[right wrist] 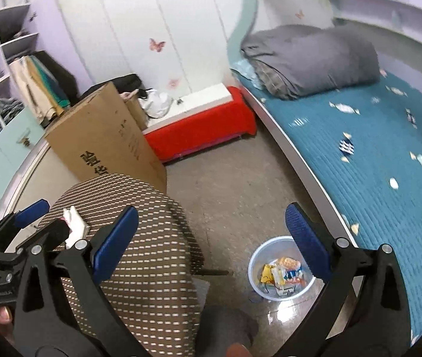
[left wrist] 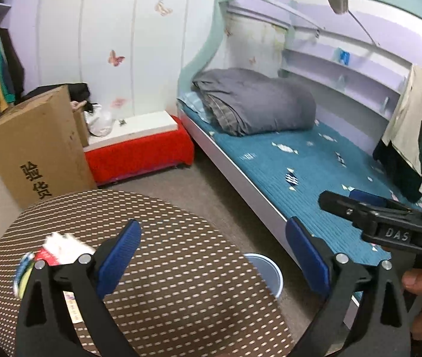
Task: Collect trash
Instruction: 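Move both tools back over the table toward the remaining trash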
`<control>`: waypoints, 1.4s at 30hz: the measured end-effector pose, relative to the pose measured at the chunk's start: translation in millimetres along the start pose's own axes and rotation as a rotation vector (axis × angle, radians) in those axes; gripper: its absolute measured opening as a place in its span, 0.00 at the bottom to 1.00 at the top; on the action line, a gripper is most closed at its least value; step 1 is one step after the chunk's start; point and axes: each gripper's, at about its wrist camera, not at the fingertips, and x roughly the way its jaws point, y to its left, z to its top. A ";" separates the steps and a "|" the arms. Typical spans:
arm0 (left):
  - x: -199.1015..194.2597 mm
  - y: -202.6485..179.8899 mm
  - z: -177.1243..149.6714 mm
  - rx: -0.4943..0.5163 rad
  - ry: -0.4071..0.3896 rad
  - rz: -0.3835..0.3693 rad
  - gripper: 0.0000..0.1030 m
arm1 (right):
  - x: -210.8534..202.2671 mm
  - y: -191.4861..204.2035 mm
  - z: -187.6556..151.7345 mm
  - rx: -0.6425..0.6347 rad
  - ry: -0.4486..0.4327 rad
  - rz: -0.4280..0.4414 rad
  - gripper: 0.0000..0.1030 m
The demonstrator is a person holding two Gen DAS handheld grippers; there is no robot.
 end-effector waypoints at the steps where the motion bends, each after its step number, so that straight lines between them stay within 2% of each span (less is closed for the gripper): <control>1: -5.2 5.1 -1.2 -0.004 -0.007 0.005 0.93 | -2.6 8.1 0.0 -0.012 -0.006 0.003 0.94; 9: -44.3 55.4 -10.0 -0.060 -0.059 0.060 0.94 | -15.5 66.6 3.0 -0.121 -0.038 0.037 0.94; 23: -84.3 129.5 -39.6 -0.175 -0.096 0.145 0.94 | -11.1 135.5 1.5 -0.254 -0.035 0.106 0.94; 30: -84.7 176.8 -69.4 -0.215 -0.068 0.216 0.94 | 16.5 162.0 -4.9 -0.309 0.019 0.139 0.94; 35: -75.3 217.8 -88.3 -0.251 -0.019 0.277 0.94 | 39.5 175.8 -14.6 -0.346 0.076 0.163 0.94; 42: -53.9 264.4 -94.8 -0.301 0.016 0.316 0.94 | 84.5 194.7 -31.6 -0.383 0.173 0.187 0.94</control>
